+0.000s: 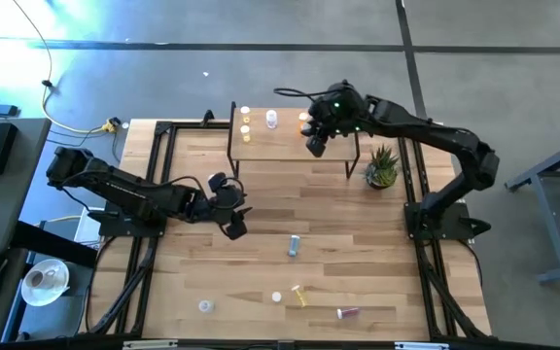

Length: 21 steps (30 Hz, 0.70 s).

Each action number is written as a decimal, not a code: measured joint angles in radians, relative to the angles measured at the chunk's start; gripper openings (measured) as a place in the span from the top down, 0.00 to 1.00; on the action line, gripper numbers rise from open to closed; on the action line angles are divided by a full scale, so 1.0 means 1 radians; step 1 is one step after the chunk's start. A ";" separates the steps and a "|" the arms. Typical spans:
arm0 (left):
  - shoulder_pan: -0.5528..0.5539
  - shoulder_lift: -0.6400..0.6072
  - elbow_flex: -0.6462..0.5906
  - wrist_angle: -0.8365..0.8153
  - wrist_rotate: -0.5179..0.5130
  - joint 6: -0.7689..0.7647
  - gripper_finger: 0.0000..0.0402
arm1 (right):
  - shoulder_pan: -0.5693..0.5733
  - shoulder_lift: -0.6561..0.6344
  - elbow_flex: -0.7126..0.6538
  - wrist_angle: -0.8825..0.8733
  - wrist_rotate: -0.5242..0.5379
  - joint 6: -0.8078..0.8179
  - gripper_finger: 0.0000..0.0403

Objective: Pick and place medicine bottles onto shelf by color
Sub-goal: Put the left orange pill bottle on the shelf aligned with the other orange pill bottle

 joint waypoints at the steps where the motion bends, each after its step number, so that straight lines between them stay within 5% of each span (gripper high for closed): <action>1: -0.003 -0.008 -0.008 -0.003 0.000 -0.004 0.54 | -0.001 0.011 0.000 -0.003 0.000 0.000 0.74; 21: -0.011 -0.103 -0.050 0.004 0.003 -0.025 0.54 | -0.038 0.137 0.000 -0.034 0.008 0.001 0.74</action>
